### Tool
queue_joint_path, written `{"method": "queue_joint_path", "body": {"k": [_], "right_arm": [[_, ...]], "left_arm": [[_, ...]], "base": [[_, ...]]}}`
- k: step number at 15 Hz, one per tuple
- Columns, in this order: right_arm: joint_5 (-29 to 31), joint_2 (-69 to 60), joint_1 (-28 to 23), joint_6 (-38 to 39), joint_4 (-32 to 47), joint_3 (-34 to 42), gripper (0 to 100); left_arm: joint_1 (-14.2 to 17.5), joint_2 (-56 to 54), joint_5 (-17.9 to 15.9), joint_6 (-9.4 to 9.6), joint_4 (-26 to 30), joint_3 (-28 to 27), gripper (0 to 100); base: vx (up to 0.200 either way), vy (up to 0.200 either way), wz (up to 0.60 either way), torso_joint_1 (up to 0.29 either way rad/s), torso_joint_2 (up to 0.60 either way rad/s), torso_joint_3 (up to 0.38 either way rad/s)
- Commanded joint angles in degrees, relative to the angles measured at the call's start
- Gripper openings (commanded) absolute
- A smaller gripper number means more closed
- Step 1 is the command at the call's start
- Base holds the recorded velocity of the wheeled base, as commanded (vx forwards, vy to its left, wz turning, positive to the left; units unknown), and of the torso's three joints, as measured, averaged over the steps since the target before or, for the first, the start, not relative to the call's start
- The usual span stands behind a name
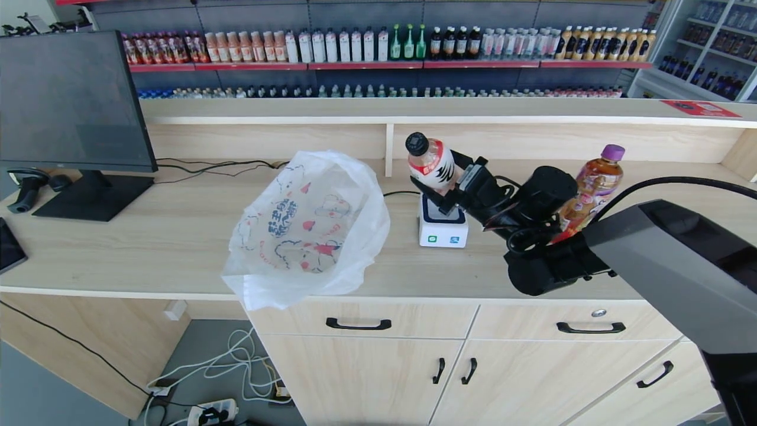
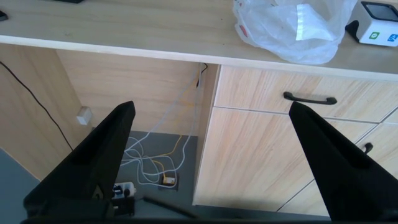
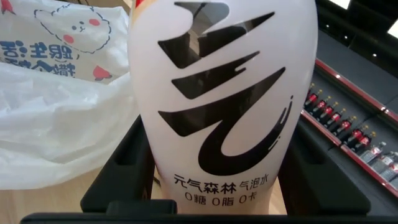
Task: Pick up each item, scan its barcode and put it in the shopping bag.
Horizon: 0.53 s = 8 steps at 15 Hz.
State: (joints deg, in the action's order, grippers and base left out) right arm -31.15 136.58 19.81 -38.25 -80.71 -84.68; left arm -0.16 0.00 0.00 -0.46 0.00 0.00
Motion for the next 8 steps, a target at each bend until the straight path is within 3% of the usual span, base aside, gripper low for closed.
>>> {"method": "queue_joint_path", "body": {"k": [1,8], "right_arm": [[-0.58,1.14,-1.18,-0.15,1.0,-2.69,0],[-2.08,2.02,-4.52,-1.21,1.09,-2.34,0]], "left_arm": [[-0.02,0.0,0.0,0.02,0.0,0.0,100],[-0.02,0.0,0.0,0.02,0.0,0.0,100]], "base": [[0.0,0.0,0.0,0.0,0.0,0.0],[0.0,0.0,0.0,0.0,0.0,0.0]]}}
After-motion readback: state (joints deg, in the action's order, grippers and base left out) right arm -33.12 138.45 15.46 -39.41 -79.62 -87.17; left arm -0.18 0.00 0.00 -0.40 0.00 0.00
